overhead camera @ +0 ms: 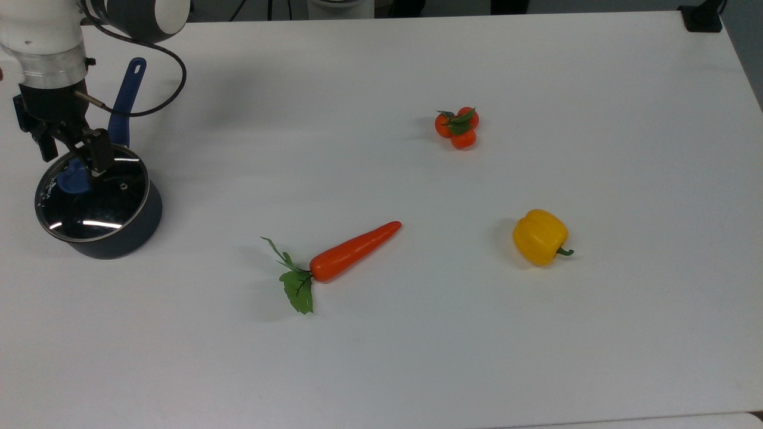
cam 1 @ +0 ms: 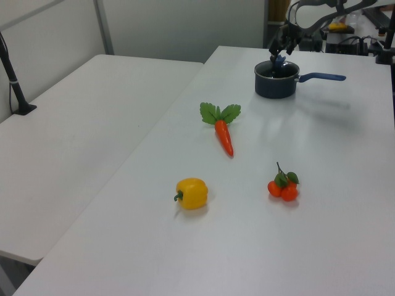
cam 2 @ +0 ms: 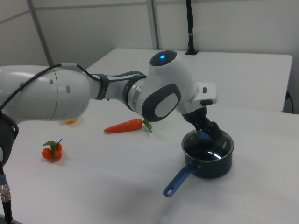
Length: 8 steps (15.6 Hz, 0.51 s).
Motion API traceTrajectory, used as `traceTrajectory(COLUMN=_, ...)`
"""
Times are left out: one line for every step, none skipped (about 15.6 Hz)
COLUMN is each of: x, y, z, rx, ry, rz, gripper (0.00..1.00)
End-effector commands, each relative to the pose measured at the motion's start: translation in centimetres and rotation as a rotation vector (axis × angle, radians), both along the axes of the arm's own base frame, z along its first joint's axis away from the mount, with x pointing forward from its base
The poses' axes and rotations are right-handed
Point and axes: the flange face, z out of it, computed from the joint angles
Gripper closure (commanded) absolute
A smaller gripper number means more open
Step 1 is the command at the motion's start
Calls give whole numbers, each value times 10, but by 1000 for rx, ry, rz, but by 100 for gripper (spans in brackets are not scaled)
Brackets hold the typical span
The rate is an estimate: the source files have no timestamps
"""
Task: Open lid
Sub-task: 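Close the gripper on the blue lid knob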
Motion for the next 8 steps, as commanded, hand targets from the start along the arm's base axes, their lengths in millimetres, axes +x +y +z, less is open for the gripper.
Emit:
traceTrajectory(x=3, y=1, z=-3, rx=1, ry=-25, rz=-8, gripper=14)
traceTrajectory(x=3, y=1, z=-3, rx=-1, ry=-24, rz=-5, gripper=17)
traceTrajectory(x=4, y=2, z=-2, rx=-2, ry=-25, rz=-4, gripper=18)
traceTrajectory(x=5, y=3, z=-2, rx=-1, ry=-26, rz=-4, gripper=18)
traceTrajectory(x=5, y=5, z=-1, rx=-1, ry=-27, rz=-1, gripper=20)
traceTrajectory(x=6, y=6, z=-1, rx=-1, ry=-27, rz=2, gripper=23)
traceTrajectory(x=7, y=8, z=-1, rx=-1, ry=-29, rz=5, gripper=26)
traceTrajectory(x=7, y=10, z=-1, rx=-1, ry=-29, rz=8, gripper=28)
